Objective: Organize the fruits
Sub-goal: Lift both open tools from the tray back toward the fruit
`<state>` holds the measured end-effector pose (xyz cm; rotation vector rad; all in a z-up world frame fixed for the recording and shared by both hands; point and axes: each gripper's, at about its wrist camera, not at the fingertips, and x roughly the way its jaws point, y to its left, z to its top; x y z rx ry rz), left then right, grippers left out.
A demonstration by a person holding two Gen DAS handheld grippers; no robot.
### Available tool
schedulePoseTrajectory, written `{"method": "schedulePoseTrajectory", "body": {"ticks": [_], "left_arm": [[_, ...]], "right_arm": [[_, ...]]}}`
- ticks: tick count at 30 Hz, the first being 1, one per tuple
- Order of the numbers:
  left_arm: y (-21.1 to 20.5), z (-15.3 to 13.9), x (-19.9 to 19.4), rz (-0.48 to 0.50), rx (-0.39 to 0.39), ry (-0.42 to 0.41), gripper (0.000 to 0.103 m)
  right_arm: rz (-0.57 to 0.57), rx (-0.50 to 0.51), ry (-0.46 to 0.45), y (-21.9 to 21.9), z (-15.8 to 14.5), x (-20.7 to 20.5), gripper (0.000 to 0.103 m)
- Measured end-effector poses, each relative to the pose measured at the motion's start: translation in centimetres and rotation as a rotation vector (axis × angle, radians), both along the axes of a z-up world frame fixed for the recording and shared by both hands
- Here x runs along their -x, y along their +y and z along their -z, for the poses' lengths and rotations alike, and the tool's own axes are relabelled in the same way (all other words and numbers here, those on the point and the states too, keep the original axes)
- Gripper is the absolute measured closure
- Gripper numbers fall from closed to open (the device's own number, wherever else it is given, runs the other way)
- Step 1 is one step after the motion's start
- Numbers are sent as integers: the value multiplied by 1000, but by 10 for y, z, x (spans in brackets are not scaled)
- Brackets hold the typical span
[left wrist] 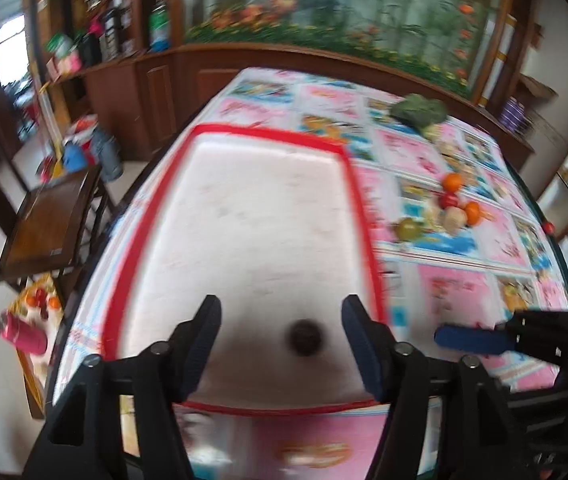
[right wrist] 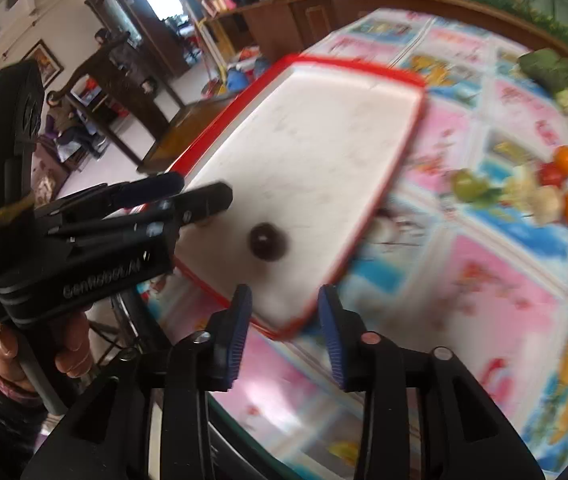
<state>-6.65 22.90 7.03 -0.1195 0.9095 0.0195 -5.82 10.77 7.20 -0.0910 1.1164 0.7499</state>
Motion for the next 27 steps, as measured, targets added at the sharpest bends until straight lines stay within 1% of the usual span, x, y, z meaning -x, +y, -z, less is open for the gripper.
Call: {"method": "schedulePoseTrajectory", "body": {"ticks": [2,4,5,6,9,11,12,15,18,21,24,27], "left_arm": [[-21,-6,-2,50,1,-13,29],[-44,-11,-6,105,23,-25,26],[-54,-12,-7,131,33,-26,23],[-66,-13,-10,159,40,-27,22],[-102,-11,-19,221,26,-26,20],[-123,-5,-29,239,2,-17,20],[-130,-3,-33,245,-5,-12,20],[-143,8,-47,239,-15,16,20],[-143,17,-63,201,-23,39,20],[-134,22,-76,150,19,41,20],[-123,29,-88,104,65,49,20],[-121,38,-101,80,76,70,20]], "right_arm": [[27,6,-31,-22,-5,1,67],[61,20,-50,-44,-6,1,67],[84,28,-54,-57,-5,0,67],[106,34,-54,-67,-4,-1,66],[191,44,-37,-108,1,-7,66],[261,45,-25,-139,6,-13,66],[279,44,-21,-148,7,-15,66],[343,42,-16,-178,9,-23,66],[381,33,-5,-204,12,-27,66],[396,16,-3,-220,13,-30,66],[396,1,0,-226,16,-34,66],[383,-19,17,-227,22,-41,66]]}}
